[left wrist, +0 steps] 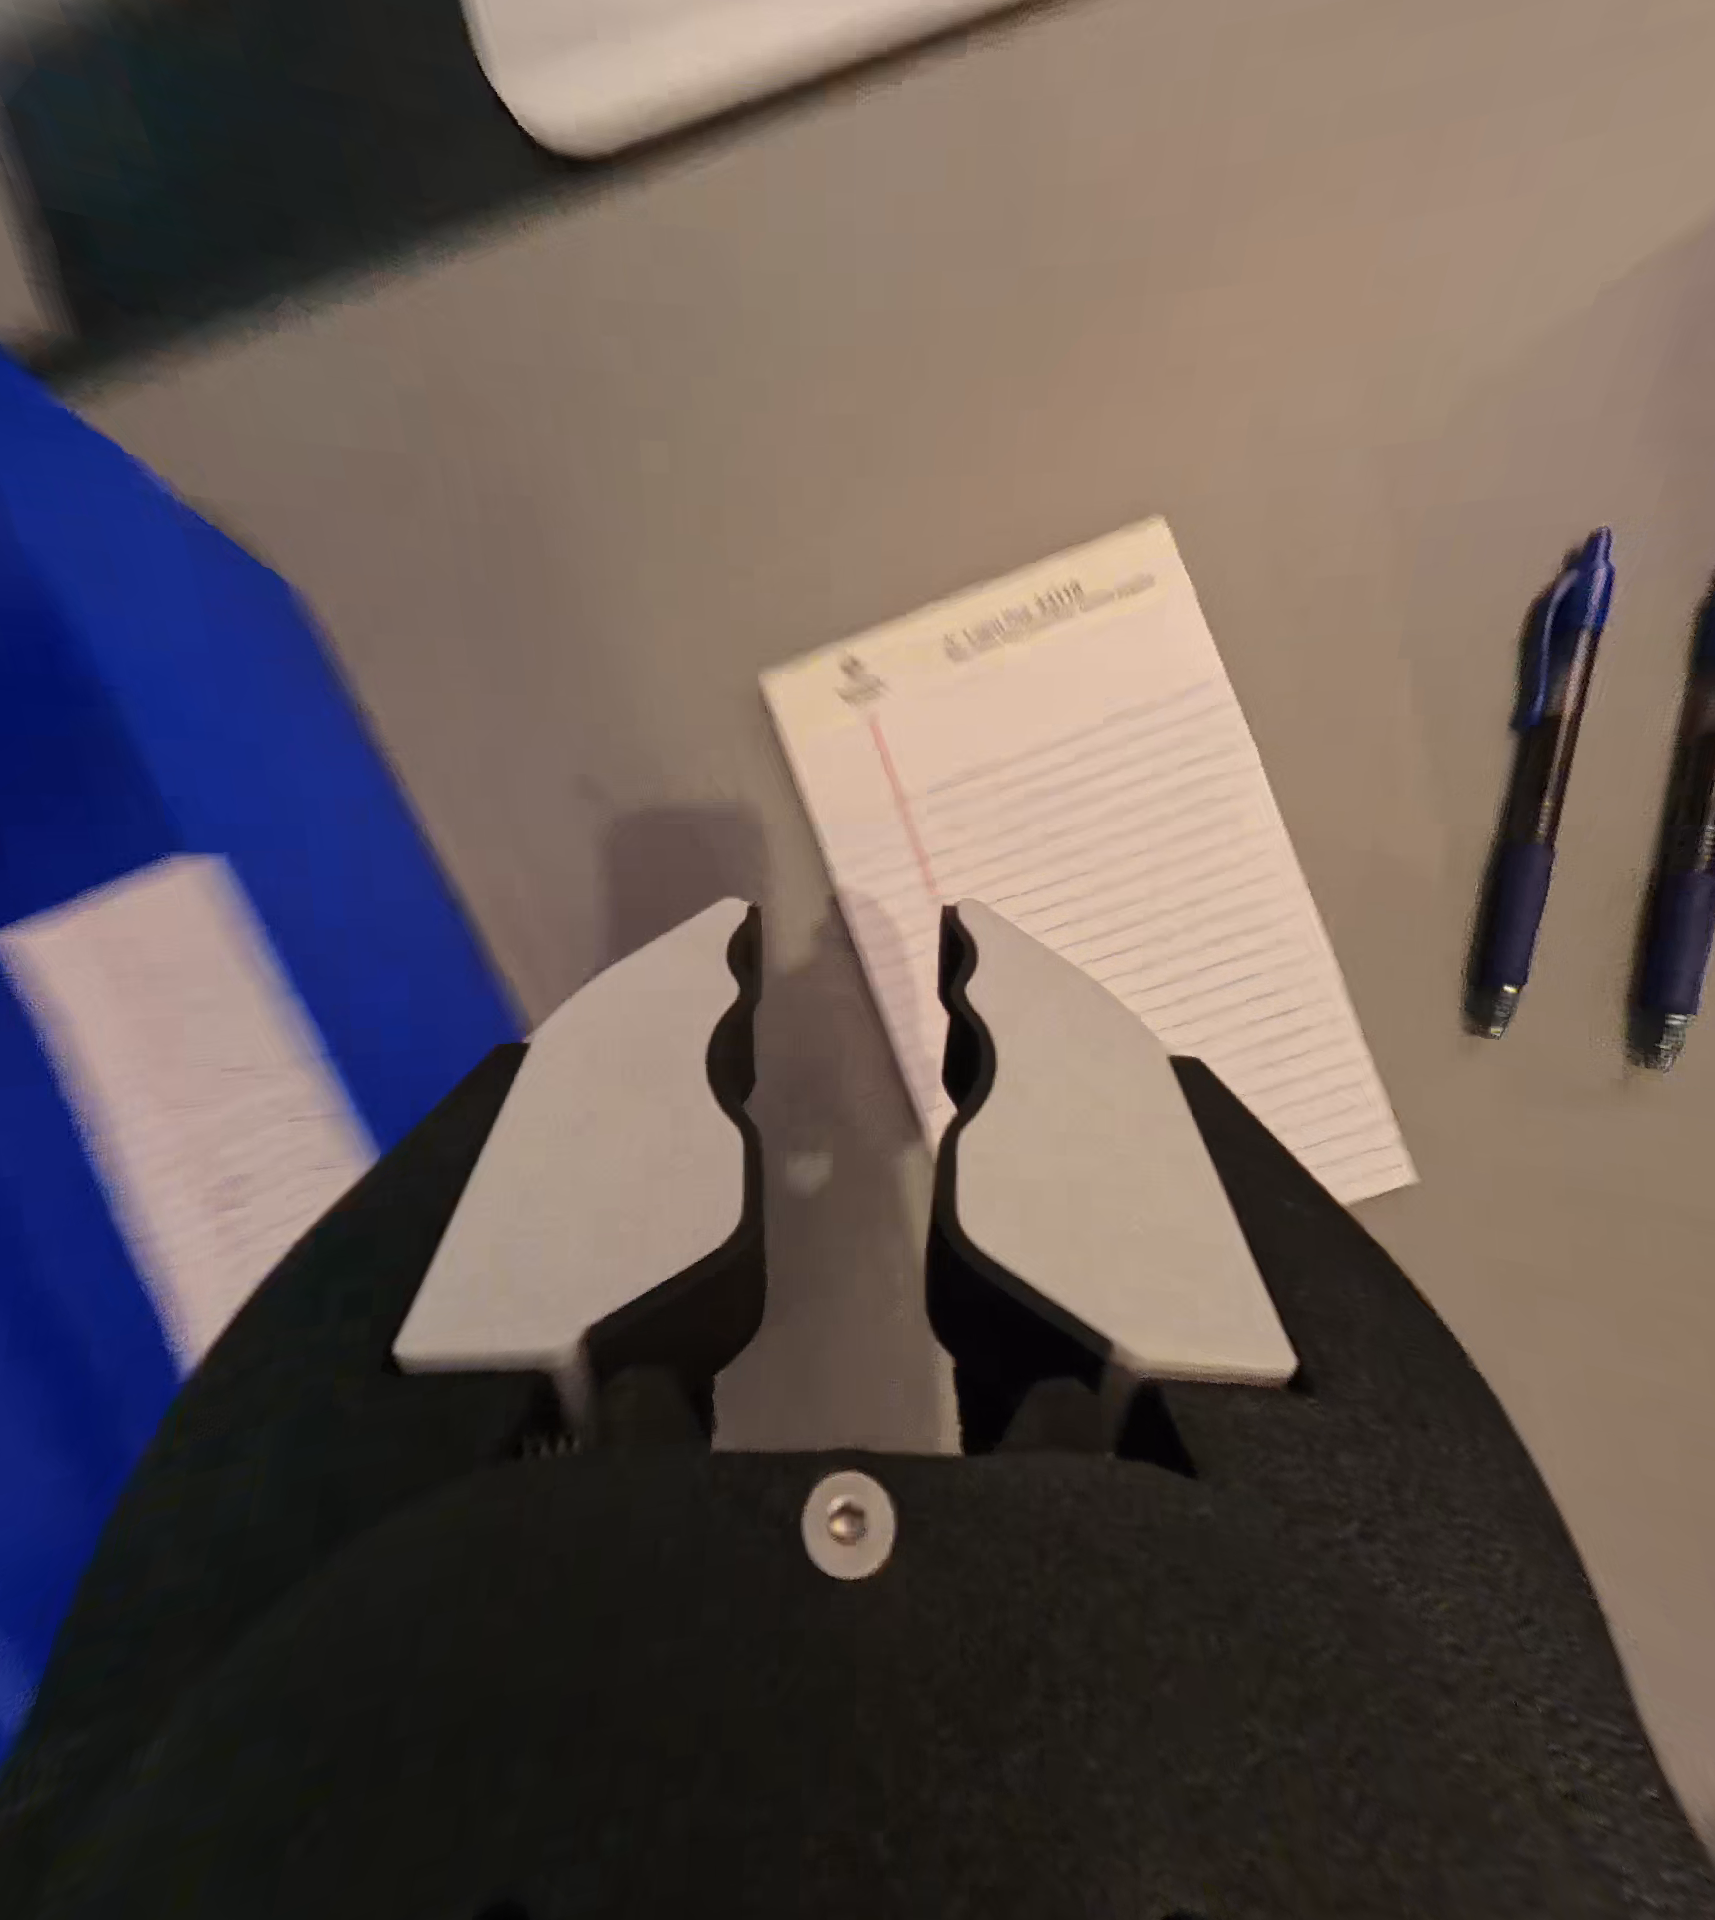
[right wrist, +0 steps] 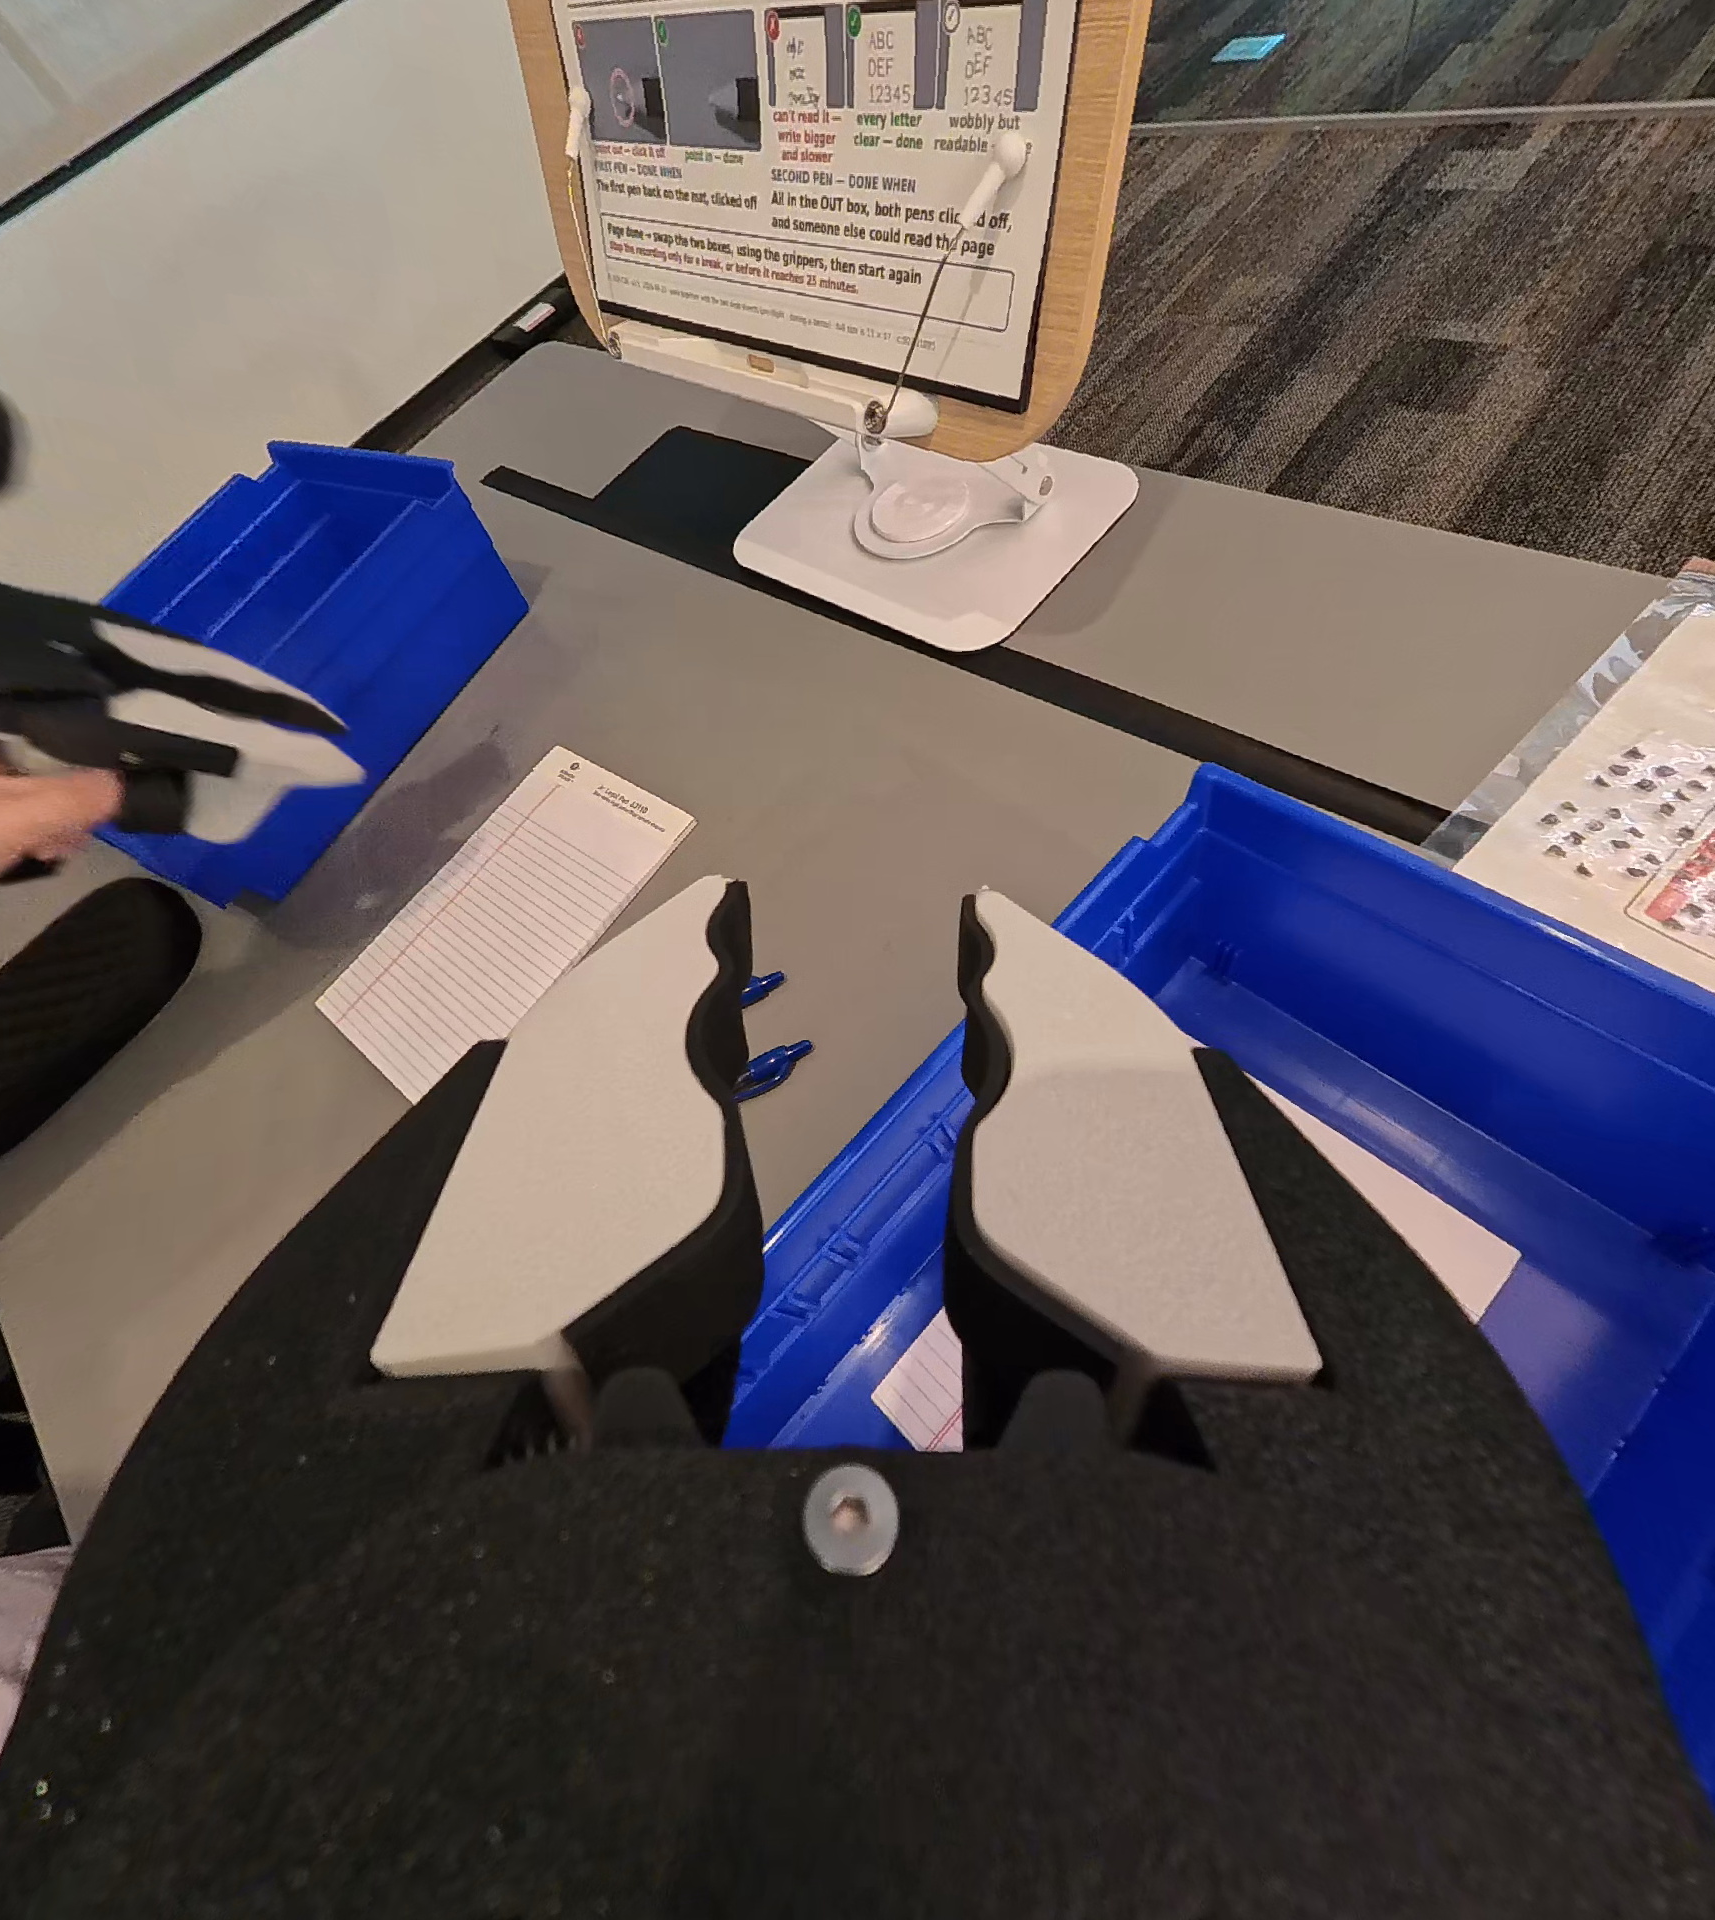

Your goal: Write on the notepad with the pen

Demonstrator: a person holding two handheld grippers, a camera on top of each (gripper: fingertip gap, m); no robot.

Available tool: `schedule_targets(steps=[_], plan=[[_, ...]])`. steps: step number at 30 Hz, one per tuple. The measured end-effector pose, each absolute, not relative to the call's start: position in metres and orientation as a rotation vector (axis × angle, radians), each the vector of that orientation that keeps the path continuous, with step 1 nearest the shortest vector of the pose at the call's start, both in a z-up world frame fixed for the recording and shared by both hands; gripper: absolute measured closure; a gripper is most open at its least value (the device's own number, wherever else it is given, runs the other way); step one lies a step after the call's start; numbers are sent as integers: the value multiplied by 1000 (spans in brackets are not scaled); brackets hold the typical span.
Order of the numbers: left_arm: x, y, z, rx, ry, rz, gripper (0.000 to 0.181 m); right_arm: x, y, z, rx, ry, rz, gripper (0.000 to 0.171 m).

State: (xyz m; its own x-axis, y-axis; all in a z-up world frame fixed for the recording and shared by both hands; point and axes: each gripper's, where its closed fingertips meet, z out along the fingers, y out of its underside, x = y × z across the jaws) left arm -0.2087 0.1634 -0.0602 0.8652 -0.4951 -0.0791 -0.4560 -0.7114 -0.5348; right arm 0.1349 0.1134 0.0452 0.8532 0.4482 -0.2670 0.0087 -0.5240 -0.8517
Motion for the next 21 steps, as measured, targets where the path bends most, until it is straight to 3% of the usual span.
schedule_targets(steps=[3, 6, 16, 18, 20, 21], plan=[[-242, 162, 5, -2263, 668, 192, 145, 136, 113, 47, -2056, -331, 574, 134], [-285, 152, 26, -2217, 568, 382, 135, 137, 113, 47, -2053, -324, 574, 134], [-314, 146, -71, -2456, 433, 264, 133, 136, 113, 46, -2060, -325, 575, 134], [-320, 145, -87, -2503, 448, 294, 145, 137, 113, 45, -2061, -325, 576, 134], [-322, 146, -95, -2511, 461, 275, 172, 137, 113, 45, -2060, -323, 578, 134], [-321, 147, -96, -2497, 446, 243, 174, 137, 113, 45, -2060, -322, 577, 134]])
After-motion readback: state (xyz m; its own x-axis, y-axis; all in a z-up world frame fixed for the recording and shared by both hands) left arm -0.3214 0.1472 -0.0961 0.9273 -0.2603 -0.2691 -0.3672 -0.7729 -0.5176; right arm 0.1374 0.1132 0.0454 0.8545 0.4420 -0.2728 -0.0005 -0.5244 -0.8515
